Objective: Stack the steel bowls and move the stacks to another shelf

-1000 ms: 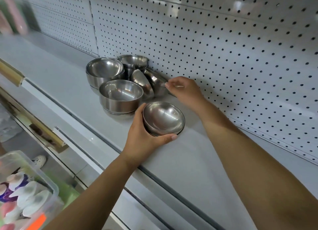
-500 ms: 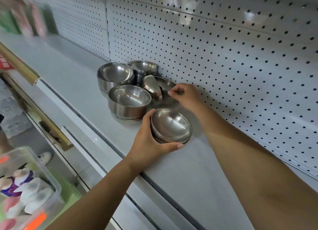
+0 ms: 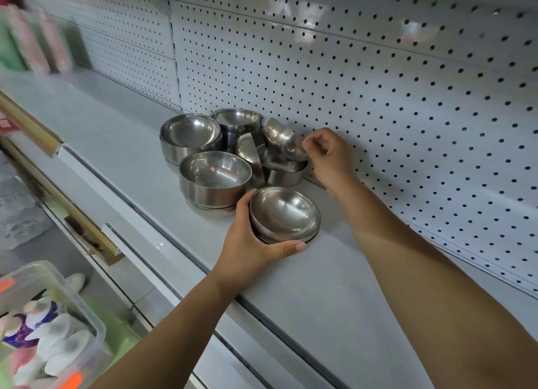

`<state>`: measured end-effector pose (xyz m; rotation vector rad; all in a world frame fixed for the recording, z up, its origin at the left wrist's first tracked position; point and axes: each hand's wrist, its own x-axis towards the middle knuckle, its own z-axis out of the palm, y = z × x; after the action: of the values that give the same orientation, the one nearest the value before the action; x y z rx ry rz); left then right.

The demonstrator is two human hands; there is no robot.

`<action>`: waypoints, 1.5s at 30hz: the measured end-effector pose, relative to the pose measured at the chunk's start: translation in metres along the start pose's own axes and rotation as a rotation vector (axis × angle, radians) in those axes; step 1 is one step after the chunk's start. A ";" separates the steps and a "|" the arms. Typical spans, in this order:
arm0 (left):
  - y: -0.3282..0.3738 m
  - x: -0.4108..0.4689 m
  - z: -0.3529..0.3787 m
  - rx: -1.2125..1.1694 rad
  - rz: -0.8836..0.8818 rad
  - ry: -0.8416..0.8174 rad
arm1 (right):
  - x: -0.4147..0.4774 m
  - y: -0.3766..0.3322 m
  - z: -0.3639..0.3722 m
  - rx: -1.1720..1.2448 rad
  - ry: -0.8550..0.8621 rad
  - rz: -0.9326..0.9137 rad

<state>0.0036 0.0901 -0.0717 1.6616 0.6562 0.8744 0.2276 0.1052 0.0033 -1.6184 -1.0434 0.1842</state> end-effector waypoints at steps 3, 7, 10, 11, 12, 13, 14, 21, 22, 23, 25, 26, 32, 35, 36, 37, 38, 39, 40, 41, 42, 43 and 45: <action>-0.001 0.001 0.000 0.006 0.008 -0.021 | -0.017 -0.012 -0.019 0.035 0.003 -0.090; -0.001 0.001 -0.001 0.018 0.010 -0.045 | -0.062 -0.022 -0.044 0.109 0.010 -0.141; 0.000 0.002 0.000 0.014 0.016 -0.092 | -0.098 -0.016 -0.055 0.163 0.003 -0.125; 0.000 0.002 0.000 0.009 0.017 -0.109 | -0.108 -0.014 -0.056 0.156 -0.013 -0.115; 0.001 0.003 0.001 0.001 0.017 -0.124 | -0.117 -0.011 -0.056 0.131 -0.027 -0.104; 0.001 0.004 0.000 -0.007 0.020 -0.138 | -0.125 -0.008 -0.056 0.098 -0.040 -0.103; 0.001 0.005 0.000 -0.012 0.024 -0.150 | -0.131 -0.005 -0.056 0.064 -0.043 -0.116; -0.006 0.005 0.001 -0.035 0.041 -0.222 | -0.159 0.007 -0.054 0.028 -0.061 -0.187; -0.006 0.004 0.002 -0.039 0.039 -0.221 | -0.162 0.010 -0.054 0.031 -0.055 -0.169; -0.005 0.003 0.002 -0.040 0.038 -0.219 | -0.165 0.011 -0.054 0.036 -0.049 -0.154; -0.003 0.001 0.002 -0.040 0.033 -0.220 | -0.172 0.013 -0.054 0.059 -0.045 -0.101; -0.002 0.000 0.002 -0.041 0.030 -0.224 | -0.175 0.014 -0.055 0.069 -0.057 -0.052; -0.002 -0.007 0.005 0.036 0.019 -0.294 | -0.187 0.019 -0.051 0.160 -0.116 0.220; 0.006 -0.010 0.006 0.170 0.047 -0.290 | -0.187 0.014 -0.052 0.218 -0.112 0.260; 0.013 -0.010 0.004 0.224 0.095 -0.268 | -0.188 0.013 -0.052 0.223 -0.120 0.255; 0.024 -0.010 0.000 0.278 0.154 -0.239 | -0.188 0.011 -0.052 0.217 -0.130 0.245; 0.036 -0.006 -0.005 0.324 0.203 -0.203 | -0.188 0.010 -0.051 0.207 -0.139 0.237; 0.049 -0.001 -0.010 0.358 0.236 -0.156 | -0.188 0.010 -0.051 0.201 -0.141 0.235; 0.059 0.007 -0.015 0.401 0.259 -0.093 | -0.187 0.010 -0.050 0.199 -0.136 0.240; 0.066 0.019 -0.021 0.462 0.278 -0.020 | -0.187 0.009 -0.049 0.199 -0.125 0.242; 0.072 0.033 -0.026 0.542 0.284 0.045 | -0.187 0.009 -0.048 0.201 -0.111 0.241; 0.075 0.048 -0.031 0.633 0.274 0.089 | -0.186 0.008 -0.046 0.200 -0.102 0.238; 0.079 0.076 -0.039 0.813 0.208 0.096 | -0.184 0.008 -0.044 0.203 -0.092 0.232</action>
<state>0.0141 0.1524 0.0262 2.4561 1.0016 0.8942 0.1494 -0.0548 -0.0619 -1.5535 -0.8732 0.5089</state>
